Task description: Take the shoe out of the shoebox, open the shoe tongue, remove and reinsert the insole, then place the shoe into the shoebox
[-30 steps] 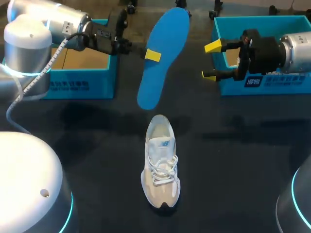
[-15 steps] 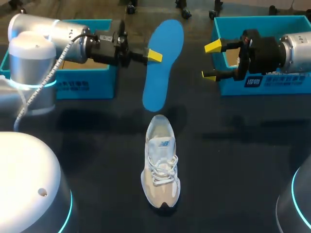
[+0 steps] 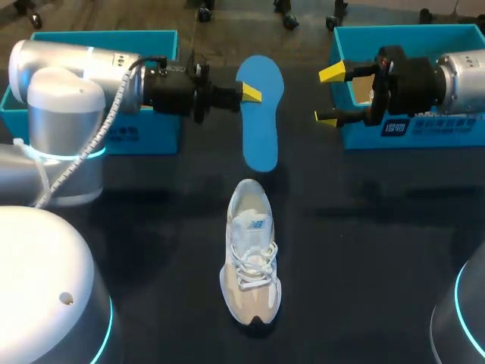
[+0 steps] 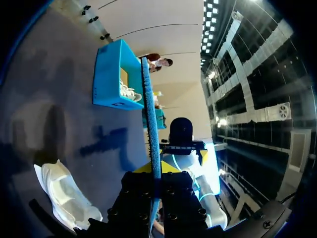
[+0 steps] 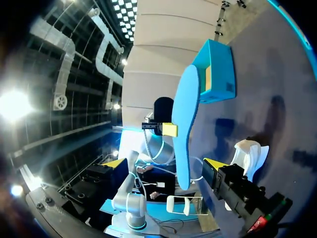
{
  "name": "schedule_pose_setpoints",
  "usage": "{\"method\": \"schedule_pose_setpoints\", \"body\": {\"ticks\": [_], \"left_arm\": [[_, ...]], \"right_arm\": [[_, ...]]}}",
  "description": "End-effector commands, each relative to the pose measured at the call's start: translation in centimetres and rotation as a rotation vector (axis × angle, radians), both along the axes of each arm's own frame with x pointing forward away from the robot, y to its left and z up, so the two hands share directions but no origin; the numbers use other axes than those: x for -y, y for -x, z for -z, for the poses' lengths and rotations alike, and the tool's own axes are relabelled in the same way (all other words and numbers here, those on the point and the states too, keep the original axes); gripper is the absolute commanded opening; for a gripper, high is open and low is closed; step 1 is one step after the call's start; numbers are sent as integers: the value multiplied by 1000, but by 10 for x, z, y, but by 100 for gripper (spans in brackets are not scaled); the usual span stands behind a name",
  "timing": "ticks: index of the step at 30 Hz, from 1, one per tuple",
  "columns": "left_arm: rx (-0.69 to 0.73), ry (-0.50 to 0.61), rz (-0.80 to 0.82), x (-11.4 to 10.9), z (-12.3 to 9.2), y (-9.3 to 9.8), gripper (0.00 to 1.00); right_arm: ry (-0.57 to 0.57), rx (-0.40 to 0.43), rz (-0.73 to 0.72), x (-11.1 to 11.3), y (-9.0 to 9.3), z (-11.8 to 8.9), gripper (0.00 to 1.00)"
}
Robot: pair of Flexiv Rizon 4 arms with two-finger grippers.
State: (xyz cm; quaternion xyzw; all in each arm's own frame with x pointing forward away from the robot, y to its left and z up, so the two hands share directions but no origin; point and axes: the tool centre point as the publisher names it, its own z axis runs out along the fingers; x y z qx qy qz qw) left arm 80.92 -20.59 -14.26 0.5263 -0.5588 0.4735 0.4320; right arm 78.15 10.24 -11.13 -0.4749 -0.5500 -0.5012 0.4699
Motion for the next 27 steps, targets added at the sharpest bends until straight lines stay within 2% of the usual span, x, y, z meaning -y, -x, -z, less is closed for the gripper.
{"method": "schedule_pose_setpoints", "body": {"ticks": [1,12,20,24,27], "left_arm": [[-14,2,11,6,8,-2,0],[-95,6,6,16,30,-9,0],[-154,23,-42,20,35,-13,0],[-176,20,-52,22,39,-16,0],[-176,20,-52,22,39,-16,0]], "right_arm": [[3,0,0,-1,0,0,100],[3,0,0,-1,0,0,100],[278,-60,-28,-4,-4,-18,100],[373,-70,-35,-9,-5,-25,100],[515,-67,-33,-16,-5,-37,100]]}}
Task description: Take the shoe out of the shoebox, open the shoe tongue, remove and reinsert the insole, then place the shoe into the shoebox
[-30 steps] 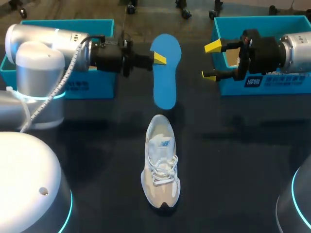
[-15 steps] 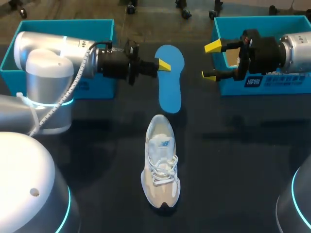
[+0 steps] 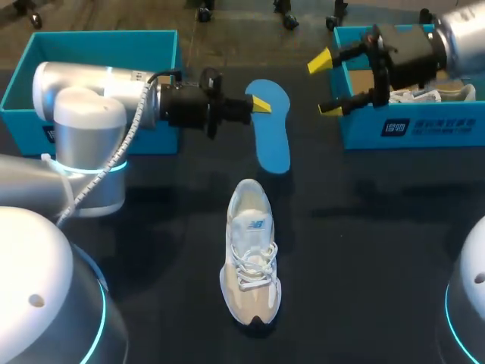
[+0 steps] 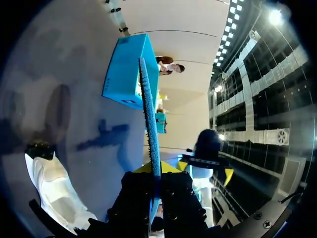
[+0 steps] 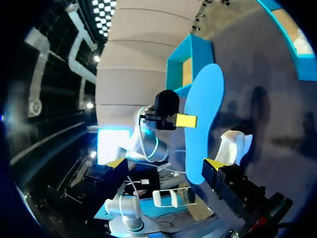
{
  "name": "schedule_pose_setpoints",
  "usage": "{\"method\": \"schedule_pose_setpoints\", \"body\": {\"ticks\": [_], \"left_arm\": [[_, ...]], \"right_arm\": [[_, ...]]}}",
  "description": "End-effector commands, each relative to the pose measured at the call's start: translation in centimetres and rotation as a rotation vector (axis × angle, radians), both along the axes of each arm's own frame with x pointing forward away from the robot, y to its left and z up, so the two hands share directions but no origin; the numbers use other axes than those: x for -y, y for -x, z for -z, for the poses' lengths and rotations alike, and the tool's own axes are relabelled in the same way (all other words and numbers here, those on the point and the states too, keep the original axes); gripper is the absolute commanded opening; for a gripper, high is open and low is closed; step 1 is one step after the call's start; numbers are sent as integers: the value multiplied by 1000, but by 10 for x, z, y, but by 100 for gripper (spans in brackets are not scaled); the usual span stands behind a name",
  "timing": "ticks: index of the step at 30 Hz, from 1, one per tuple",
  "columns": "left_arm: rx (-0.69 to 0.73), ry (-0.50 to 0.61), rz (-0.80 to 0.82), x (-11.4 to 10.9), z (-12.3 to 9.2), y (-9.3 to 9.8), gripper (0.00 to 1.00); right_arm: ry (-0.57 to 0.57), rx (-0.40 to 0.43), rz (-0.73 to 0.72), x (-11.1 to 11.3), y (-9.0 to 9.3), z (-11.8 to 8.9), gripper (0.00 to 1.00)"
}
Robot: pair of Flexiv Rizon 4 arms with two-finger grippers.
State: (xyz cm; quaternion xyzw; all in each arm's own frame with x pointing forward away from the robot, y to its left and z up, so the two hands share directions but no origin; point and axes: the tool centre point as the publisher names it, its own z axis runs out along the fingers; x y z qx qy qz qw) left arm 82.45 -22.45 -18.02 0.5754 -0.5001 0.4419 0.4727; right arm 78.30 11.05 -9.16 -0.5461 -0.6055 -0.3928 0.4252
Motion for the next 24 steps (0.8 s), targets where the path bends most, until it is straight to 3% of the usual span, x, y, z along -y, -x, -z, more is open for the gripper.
{"method": "schedule_pose_setpoints", "body": {"ticks": [1,10,12,13,22,23,24], "left_arm": [[0,-1,-1,4,1,-1,0],[0,-1,-1,4,1,-1,0],[0,-1,-1,4,1,-1,0],[0,-1,-1,4,1,-1,0],[0,-1,-1,4,1,-1,0],[0,-1,-1,4,1,-1,0],[0,-1,-1,4,1,-1,0]], "right_arm": [[263,9,-5,-9,-3,-20,100],[518,-7,38,-24,-1,-34,100],[599,-58,81,-29,1,-37,100],[656,-124,120,-33,4,-42,100],[656,-124,120,-33,4,-42,100],[693,-56,88,-36,3,-46,100],[776,-95,101,-41,2,-49,100]]}}
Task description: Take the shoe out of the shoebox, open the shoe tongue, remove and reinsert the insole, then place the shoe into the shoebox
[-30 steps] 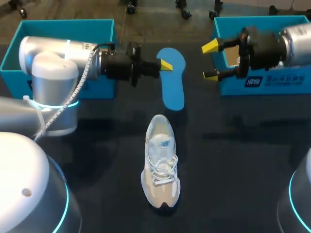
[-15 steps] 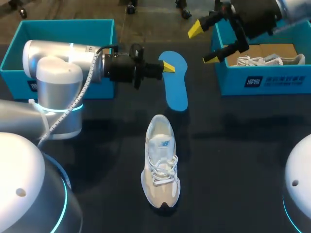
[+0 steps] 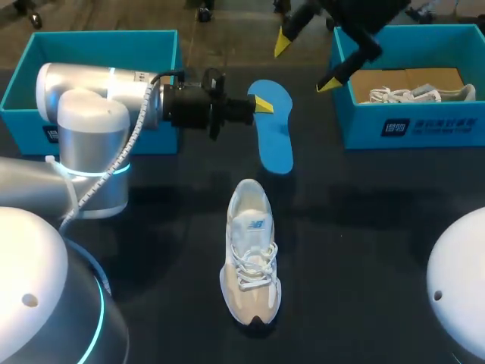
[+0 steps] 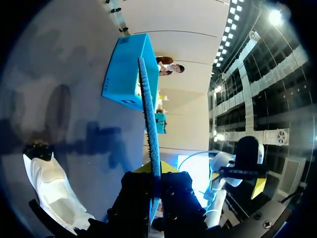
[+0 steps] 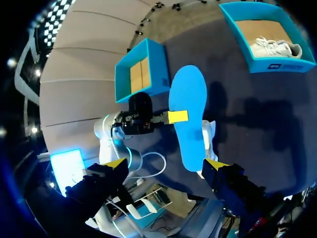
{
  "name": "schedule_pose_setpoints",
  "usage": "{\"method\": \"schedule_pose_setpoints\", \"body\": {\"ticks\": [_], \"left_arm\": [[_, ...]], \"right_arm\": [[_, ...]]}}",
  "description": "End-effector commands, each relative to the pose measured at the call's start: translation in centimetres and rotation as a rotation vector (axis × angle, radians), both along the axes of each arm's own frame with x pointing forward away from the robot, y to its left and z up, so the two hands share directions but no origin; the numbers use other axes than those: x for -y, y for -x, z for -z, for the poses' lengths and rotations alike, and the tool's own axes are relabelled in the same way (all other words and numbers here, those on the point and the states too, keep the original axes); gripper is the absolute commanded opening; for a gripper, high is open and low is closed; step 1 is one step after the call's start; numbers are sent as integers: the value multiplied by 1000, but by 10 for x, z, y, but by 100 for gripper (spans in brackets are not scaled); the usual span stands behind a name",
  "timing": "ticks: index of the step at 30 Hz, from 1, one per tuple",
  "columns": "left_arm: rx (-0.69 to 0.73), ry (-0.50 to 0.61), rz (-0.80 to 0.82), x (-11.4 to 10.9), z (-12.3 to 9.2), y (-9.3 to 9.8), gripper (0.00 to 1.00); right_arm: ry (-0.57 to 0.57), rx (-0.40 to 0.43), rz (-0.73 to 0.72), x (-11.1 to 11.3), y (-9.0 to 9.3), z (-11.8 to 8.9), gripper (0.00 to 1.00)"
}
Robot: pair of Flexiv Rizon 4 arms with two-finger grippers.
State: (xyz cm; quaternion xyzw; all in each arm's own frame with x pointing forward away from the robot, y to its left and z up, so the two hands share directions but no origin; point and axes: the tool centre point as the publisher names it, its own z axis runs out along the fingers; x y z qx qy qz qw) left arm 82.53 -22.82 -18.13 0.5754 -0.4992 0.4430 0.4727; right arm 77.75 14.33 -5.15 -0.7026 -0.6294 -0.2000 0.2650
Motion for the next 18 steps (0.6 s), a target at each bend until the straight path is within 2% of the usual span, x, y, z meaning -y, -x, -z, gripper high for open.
{"method": "schedule_pose_setpoints", "body": {"ticks": [1,3,6,9,11,18], "left_arm": [[0,-3,1,0,0,0,0],[0,-3,1,0,0,0,0],[0,-3,1,0,0,0,0],[0,-3,1,0,0,0,0],[0,-3,1,0,0,0,0],[0,-3,1,0,0,0,0]], "right_arm": [[250,-12,-47,-12,-5,-11,100],[252,50,-79,-17,-6,-11,100],[313,83,-111,-29,-8,-7,100],[413,91,-117,-43,-10,-5,100],[489,65,-103,-51,-12,-4,100],[569,97,-87,-61,-9,1,100]]}}
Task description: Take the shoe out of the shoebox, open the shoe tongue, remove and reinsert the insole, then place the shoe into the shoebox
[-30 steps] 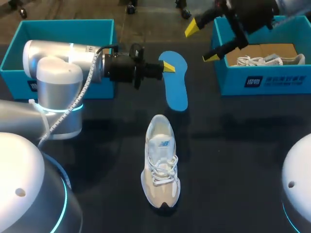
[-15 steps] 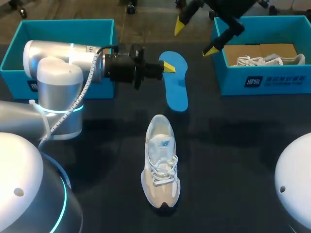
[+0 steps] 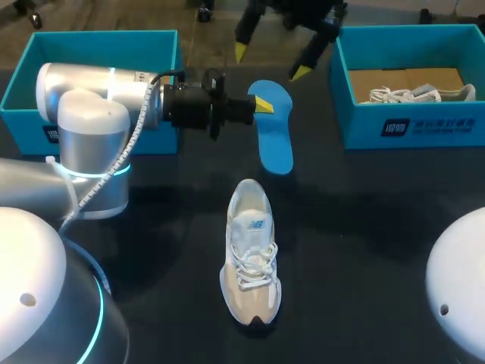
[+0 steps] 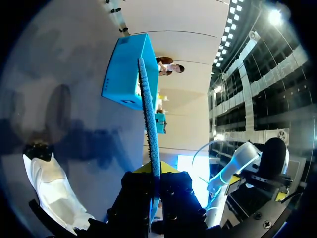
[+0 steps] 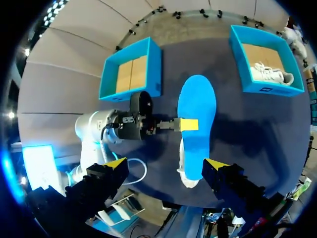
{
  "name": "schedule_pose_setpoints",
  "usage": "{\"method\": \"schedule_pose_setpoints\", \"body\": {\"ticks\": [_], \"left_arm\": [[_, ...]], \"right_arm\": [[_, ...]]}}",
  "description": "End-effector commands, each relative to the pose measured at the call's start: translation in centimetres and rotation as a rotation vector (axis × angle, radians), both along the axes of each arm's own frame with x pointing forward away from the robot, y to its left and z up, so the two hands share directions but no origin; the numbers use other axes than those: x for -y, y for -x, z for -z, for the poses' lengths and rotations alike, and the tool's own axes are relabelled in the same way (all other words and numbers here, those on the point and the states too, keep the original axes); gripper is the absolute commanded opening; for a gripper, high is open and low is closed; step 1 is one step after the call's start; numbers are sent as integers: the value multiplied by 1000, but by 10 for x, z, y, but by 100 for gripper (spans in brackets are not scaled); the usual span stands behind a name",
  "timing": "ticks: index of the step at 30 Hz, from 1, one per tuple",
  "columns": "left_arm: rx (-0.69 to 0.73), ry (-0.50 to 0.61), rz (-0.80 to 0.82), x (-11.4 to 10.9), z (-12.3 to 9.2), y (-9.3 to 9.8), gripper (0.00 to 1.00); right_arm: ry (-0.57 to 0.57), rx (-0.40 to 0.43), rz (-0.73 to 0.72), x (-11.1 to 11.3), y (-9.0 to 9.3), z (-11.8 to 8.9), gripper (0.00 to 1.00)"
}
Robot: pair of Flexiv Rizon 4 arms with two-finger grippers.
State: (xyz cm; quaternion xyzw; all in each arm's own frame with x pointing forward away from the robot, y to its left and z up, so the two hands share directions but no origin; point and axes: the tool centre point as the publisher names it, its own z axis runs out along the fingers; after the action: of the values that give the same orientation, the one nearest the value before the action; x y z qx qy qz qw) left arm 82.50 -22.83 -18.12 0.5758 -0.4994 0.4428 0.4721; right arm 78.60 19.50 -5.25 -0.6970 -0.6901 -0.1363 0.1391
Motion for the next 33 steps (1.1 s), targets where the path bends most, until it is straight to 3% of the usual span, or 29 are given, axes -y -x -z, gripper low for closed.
{"method": "schedule_pose_setpoints", "body": {"ticks": [1,13,19,26,33], "left_arm": [[-1,-2,2,0,0,0,0],[-1,-2,2,0,0,0,0],[-1,-2,2,0,0,0,0],[-1,-2,2,0,0,0,0],[-1,-2,2,0,0,0,0]], "right_arm": [[302,19,1,-11,1,1,100],[366,34,-9,-20,6,2,100],[351,95,-45,-18,11,7,100],[233,103,26,4,14,11,100],[40,100,93,29,16,22,100]]}}
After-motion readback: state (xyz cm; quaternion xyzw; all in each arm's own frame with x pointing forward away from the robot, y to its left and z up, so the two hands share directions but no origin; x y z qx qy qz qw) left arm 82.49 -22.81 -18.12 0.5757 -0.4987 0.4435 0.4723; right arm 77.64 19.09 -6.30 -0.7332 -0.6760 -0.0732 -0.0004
